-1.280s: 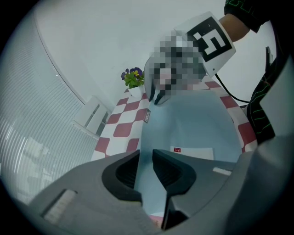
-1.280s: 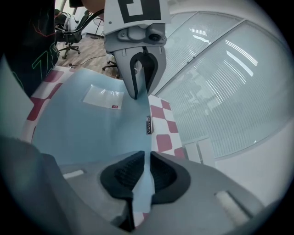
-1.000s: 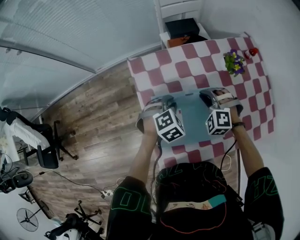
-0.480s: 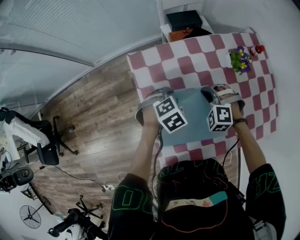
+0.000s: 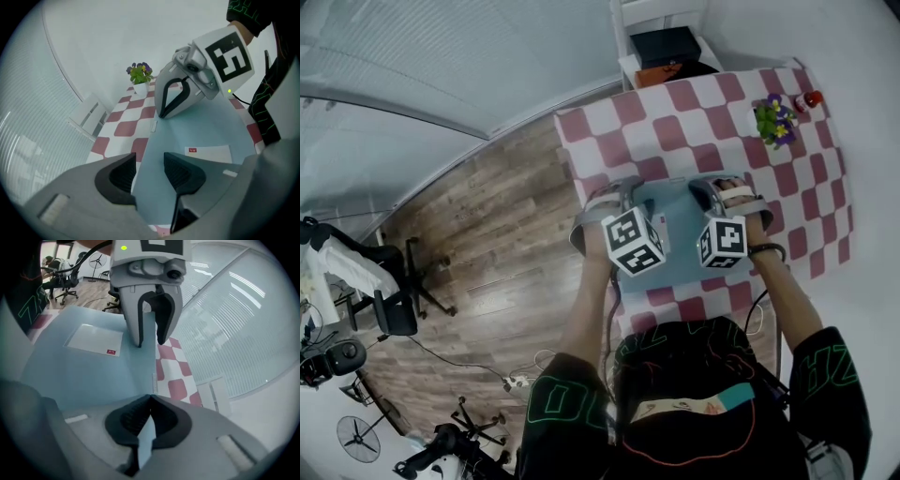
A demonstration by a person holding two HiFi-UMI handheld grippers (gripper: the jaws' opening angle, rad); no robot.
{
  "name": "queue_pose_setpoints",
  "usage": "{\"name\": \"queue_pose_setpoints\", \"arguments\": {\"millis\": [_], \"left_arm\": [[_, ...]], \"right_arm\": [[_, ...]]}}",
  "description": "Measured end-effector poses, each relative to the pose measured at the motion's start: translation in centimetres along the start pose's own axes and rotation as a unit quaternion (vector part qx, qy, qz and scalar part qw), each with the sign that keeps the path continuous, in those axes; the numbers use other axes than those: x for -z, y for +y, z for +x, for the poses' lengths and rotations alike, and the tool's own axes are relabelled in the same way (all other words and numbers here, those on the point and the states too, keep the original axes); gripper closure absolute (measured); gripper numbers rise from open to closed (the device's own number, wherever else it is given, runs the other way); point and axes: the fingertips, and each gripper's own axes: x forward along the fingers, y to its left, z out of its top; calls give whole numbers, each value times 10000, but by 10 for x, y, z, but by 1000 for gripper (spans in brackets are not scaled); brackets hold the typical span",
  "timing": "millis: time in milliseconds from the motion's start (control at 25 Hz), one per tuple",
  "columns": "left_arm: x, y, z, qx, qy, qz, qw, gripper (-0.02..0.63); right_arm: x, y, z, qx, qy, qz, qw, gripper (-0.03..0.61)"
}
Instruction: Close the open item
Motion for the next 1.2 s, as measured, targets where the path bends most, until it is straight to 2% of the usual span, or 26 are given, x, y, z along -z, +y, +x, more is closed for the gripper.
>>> {"name": "queue_pose_setpoints", "arguments": {"millis": [80, 160, 200, 280, 400, 600, 800, 920, 1080, 1200], "left_arm": [[-5, 7, -9, -382, -269, -107, 9989, 403], [-7, 14, -19, -784, -469, -236, 9955, 452], [-7, 16, -25, -936, -560, -298, 9936, 456], [-9, 17, -36, -1140, -756, -449, 9896, 472], [-14, 17, -55, -1319, -1099, -772, 9821, 505], [-35, 27, -93, -1767, -1876, -1525, 9541, 603], [-62, 36, -127, -2116, -2337, -1718, 9333, 603], [-77, 39, -149, -2289, -2597, -1882, 9191, 603], [-94, 43, -172, -2527, -2874, -2180, 8978, 603], [-109, 44, -192, -2770, -3068, -2462, 8766, 603]], "right_arm": [[0, -1, -1, 19, -41, 239, 9997, 580], [-2, -4, -4, 184, -144, 640, 9977, 580], [-4, -7, -8, 306, -266, 942, 9947, 580], [-9, -14, -19, 476, -527, 1597, 9846, 579], [-16, -20, -40, 683, -804, 2316, 9671, 578], [-28, -37, -83, 717, -1527, 3490, 9218, 576], [-36, -61, -128, 988, -2214, 4249, 8722, 577], [-36, -75, -155, 1240, -2507, 4545, 8457, 577], [-27, -96, -187, 1569, -2763, 4819, 8166, 577], [-12, -115, -220, 2067, -2878, 5002, 7901, 576]]}}
